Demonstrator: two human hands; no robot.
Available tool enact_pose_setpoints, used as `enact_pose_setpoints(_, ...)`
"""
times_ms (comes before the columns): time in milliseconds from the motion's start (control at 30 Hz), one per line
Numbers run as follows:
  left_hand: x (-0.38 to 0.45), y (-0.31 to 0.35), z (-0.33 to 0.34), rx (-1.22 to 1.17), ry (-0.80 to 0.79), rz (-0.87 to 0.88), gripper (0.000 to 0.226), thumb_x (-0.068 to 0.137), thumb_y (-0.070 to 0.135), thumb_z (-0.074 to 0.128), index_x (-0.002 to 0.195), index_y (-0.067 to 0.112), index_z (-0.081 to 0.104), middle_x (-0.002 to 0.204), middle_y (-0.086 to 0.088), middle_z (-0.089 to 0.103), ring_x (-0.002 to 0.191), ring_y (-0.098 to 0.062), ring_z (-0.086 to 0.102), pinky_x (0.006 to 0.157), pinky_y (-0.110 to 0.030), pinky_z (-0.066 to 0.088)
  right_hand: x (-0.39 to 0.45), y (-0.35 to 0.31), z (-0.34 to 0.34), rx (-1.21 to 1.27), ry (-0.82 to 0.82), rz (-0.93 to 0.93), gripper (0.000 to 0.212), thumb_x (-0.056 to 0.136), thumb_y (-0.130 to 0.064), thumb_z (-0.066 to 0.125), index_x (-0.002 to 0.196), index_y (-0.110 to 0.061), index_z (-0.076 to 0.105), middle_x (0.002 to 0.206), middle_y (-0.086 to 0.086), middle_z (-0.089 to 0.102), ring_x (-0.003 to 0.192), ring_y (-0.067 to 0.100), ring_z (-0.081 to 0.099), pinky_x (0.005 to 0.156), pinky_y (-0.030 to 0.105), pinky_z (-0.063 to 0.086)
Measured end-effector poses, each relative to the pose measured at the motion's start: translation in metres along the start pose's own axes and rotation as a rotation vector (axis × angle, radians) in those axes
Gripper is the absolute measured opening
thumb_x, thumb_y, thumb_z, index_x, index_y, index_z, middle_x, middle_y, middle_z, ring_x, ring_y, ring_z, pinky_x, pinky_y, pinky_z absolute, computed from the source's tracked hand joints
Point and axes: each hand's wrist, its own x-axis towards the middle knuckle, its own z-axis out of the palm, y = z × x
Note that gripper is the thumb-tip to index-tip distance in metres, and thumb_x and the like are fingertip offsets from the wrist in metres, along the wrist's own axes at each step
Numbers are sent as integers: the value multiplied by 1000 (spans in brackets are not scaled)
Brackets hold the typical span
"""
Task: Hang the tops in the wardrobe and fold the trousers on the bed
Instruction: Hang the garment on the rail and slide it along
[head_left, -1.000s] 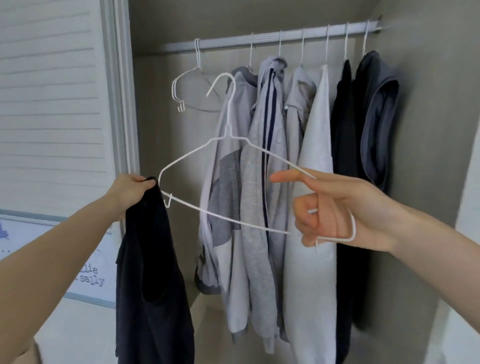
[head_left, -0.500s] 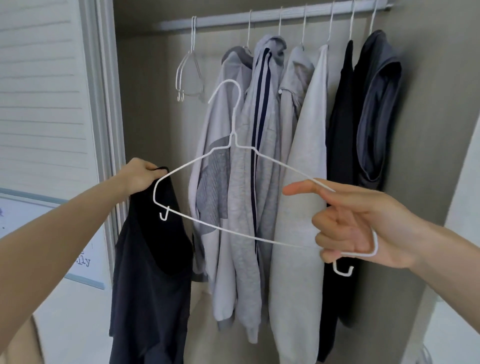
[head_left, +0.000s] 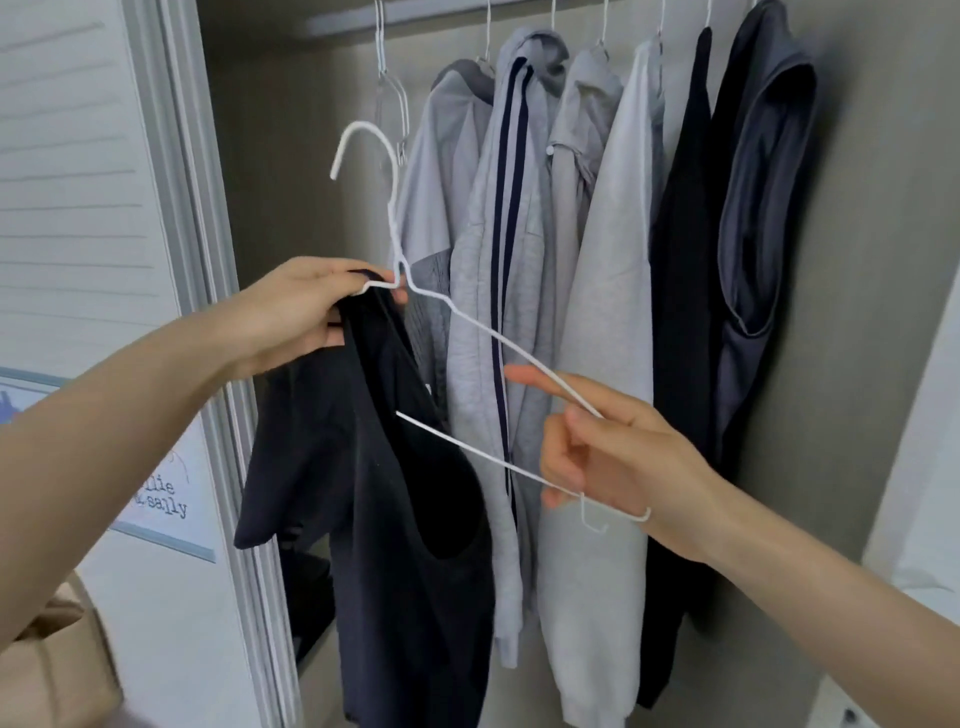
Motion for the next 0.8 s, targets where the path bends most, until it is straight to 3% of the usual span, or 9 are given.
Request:
enact_pose_setpoints(100, -13, 15, -20, 8, -112, 13, 36, 102, 17, 40, 126, 27, 65, 111, 0, 69, 93, -14, 65, 81, -34, 58, 1, -3, -6, 77, 23, -75, 40, 93, -24, 48, 132, -21, 57, 67, 3, 45, 68, 16, 45, 69, 41, 52)
enact_pose_setpoints(167, -17, 20, -31, 471, -50, 178, 31, 102, 31, 46, 128, 38, 61, 113, 1, 68, 100, -12, 64, 90, -31, 55, 1, -4, -10, 167, 44, -92, 43, 91, -25, 50, 134, -20, 56, 70, 3, 44, 72, 17, 45, 68, 42, 50)
enact_pose_setpoints(233, -13, 19, -36, 1107, 99, 412, 43, 93, 57, 49, 131, 39, 55, 121, 10, 61, 113, -14, 51, 103, -35, 38, 1, -3, -12, 233, 20, -99, 45, 92, -25, 50, 137, -19, 52, 70, 3, 44, 72, 18, 46, 67, 39, 47)
enact_pose_setpoints(267, -10, 18, -34, 1236, 157, 443, 49, 88, 64, 44, 129, 38, 54, 120, 12, 58, 113, -16, 42, 101, -38, 29, 2, -3, -11, 270, -14, -99, 46, 93, -26, 51, 138, -17, 51, 70, 2, 44, 72, 18, 47, 67, 38, 46)
enact_pose_setpoints(400, -7, 16, -16, 1033, 136, 512, 28, 96, 46, 44, 87, 22, 52, 78, -1, 50, 84, -8, 44, 82, -25, 30, 5, 5, -3, 359, -189, -75, 51, 97, -36, 50, 141, -13, 45, 80, 3, 53, 83, 21, 52, 75, 41, 45)
enact_pose_setpoints(467, -6, 13, -10, 900, 176, 586, 37, 103, 30, 44, 69, 17, 41, 63, -1, 37, 61, -5, 38, 62, -17, 30, 10, 8, -2, 494, -250, -1, 60, 96, -54, 41, 139, -13, 49, 98, 4, 58, 99, 24, 52, 83, 46, 44)
enact_pose_setpoints(600, -4, 12, -9, 784, 220, 520, 42, 104, 24, 42, 77, -7, 50, 72, -26, 44, 64, -23, 40, 60, -24, 31, 22, 24, 12, 955, 32, 148, 51, 92, -47, 44, 110, -8, 71, 112, 11, 64, 110, 36, 59, 87, 54, 49)
enact_pose_setpoints(700, -1, 10, -9, 782, 240, 509, 42, 105, 27, 40, 80, -5, 53, 78, -27, 52, 74, -33, 47, 64, -28, 34, 29, 50, 39, 690, 52, 254, 38, 86, -18, 53, 120, -4, 64, 120, 15, 64, 118, 31, 59, 88, 47, 53)
enact_pose_setpoints(800, 1, 10, -9, 809, 262, 513, 37, 104, 30, 40, 81, 10, 60, 75, -14, 56, 70, -19, 50, 64, -15, 35, 28, 70, 66, -169, -24, 246, 44, 91, -17, 54, 134, -24, 53, 132, -9, 57, 125, 0, 48, 95, 13, 41)
